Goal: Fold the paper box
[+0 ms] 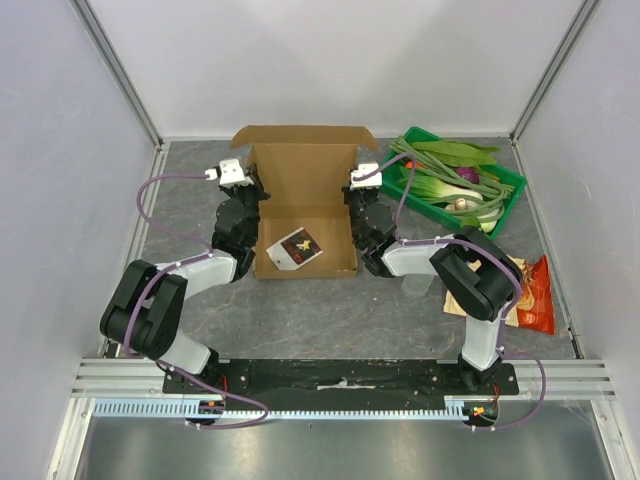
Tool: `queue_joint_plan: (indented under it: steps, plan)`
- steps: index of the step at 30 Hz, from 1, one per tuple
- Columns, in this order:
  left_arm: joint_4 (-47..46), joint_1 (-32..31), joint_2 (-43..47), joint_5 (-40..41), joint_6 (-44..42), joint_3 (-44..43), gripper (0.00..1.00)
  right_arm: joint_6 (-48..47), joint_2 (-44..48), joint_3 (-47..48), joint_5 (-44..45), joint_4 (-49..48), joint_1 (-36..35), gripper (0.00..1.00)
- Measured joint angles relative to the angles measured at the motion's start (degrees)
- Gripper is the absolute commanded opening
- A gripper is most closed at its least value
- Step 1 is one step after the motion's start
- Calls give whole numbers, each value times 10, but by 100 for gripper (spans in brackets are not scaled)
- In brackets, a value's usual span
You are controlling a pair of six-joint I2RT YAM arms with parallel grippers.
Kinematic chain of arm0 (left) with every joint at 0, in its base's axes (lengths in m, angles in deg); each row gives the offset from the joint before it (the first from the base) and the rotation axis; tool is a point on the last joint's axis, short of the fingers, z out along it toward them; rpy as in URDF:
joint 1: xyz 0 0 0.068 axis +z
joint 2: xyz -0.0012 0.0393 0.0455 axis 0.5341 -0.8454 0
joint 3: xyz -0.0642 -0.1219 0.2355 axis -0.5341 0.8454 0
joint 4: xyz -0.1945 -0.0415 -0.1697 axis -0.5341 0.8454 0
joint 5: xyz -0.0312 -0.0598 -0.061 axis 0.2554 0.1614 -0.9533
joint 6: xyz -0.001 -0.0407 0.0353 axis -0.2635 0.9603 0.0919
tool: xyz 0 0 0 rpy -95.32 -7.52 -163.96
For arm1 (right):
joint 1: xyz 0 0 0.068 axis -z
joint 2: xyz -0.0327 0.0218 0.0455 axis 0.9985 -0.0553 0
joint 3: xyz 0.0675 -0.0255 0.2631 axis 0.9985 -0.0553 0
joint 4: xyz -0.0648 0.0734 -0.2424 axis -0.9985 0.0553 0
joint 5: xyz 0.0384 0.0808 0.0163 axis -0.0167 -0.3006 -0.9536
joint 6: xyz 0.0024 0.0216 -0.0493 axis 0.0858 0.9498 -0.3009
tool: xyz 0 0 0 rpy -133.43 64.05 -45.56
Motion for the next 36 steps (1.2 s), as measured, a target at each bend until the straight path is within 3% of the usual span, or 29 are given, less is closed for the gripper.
queue_joint_plan:
  steps: [20,31,33,36]
  plan:
    - [-214,2,-25,-54,40,164,2,17,47,-119,-5,-68,-29,6]
    - [-229,2,-23,-66,72,227,2,25,67,-178,3,-60,-55,7]
    - [-234,2,-20,-69,80,234,2,26,73,-186,4,-59,-59,8]
    - [-234,1,-11,-72,86,244,2,27,85,-196,7,-54,-67,20]
